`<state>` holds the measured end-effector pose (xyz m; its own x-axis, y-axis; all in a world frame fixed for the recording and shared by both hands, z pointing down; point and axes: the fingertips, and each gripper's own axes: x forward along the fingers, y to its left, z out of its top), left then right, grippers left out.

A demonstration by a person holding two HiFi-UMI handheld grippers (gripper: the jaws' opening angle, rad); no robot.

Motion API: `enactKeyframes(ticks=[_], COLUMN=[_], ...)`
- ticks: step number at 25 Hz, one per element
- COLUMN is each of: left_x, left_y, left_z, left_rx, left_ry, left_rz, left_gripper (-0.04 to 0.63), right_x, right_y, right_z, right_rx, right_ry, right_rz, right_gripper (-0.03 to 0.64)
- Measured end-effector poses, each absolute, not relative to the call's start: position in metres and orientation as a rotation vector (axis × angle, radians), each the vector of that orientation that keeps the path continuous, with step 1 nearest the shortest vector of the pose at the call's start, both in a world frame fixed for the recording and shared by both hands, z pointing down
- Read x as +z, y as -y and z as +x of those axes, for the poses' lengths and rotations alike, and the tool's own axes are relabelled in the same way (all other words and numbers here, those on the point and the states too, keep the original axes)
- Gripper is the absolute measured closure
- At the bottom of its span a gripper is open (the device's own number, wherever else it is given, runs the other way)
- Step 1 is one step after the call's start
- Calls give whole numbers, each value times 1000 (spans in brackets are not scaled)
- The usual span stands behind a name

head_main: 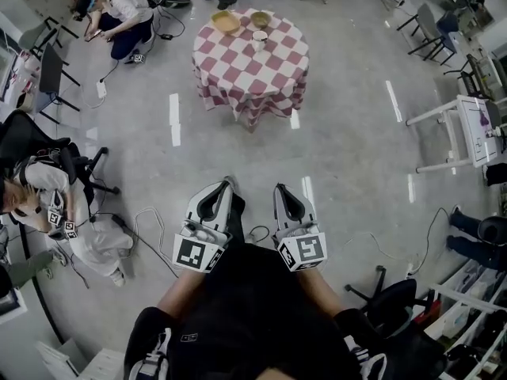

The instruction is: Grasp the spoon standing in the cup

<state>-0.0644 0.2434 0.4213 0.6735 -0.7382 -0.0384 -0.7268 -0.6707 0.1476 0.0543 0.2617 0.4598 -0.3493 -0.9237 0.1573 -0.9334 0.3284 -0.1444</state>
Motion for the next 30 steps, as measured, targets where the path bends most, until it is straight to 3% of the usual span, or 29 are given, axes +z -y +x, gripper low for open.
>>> enactKeyframes(ticks=[11,20,30], left_x=[413,415,432], left_y=[-69,13,122], left_z=[-73,-71,-32], left_rx=[-182,-215,-171], left_ry=[1106,1109,1164], left_rz=[2754,2713,2685], left_gripper=[586,586,586], right_x=[458,453,481], right_y=[-80,20,146], right_z=[48,56,107], right_rx=[275,226,265], right_ry=[2409,2402,2381], right_rz=[1757,1744,1693], right_gripper=[592,592,591])
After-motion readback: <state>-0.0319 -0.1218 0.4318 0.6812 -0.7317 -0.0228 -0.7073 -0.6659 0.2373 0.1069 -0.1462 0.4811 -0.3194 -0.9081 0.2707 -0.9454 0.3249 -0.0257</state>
